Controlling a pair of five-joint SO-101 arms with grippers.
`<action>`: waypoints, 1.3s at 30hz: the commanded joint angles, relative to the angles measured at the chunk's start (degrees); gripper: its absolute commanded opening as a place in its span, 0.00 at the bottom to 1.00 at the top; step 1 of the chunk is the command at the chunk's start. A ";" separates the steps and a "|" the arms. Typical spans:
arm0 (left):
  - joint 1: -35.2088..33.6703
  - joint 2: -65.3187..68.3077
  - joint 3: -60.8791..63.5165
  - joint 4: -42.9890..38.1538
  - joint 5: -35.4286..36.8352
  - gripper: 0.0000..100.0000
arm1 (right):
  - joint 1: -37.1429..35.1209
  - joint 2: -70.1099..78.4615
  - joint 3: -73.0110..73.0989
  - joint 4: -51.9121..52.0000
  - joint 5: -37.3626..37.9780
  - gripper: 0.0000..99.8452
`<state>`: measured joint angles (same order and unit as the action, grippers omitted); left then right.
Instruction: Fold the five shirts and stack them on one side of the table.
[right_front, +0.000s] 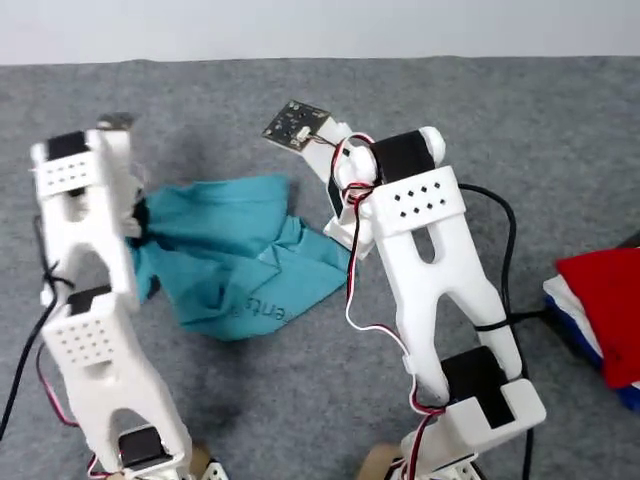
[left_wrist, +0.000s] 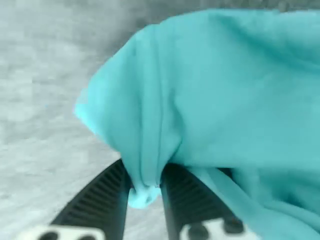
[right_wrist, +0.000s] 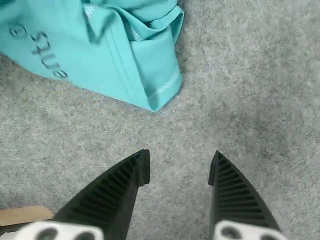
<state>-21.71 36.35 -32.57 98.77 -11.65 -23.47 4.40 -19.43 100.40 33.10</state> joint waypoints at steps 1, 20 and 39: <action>-2.29 -8.79 -0.40 1.76 -1.05 0.00 | 0.31 -0.22 -0.26 1.98 -0.62 0.21; -20.04 -4.40 10.59 1.23 -5.89 0.00 | -7.87 5.05 -0.53 -4.09 -0.62 0.21; -27.08 -2.64 10.42 0.97 -5.89 0.14 | -21.23 12.18 -0.70 -21.05 -5.80 0.25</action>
<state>-48.53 34.33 -21.58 98.95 -17.10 -42.29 15.03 -19.43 81.32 28.44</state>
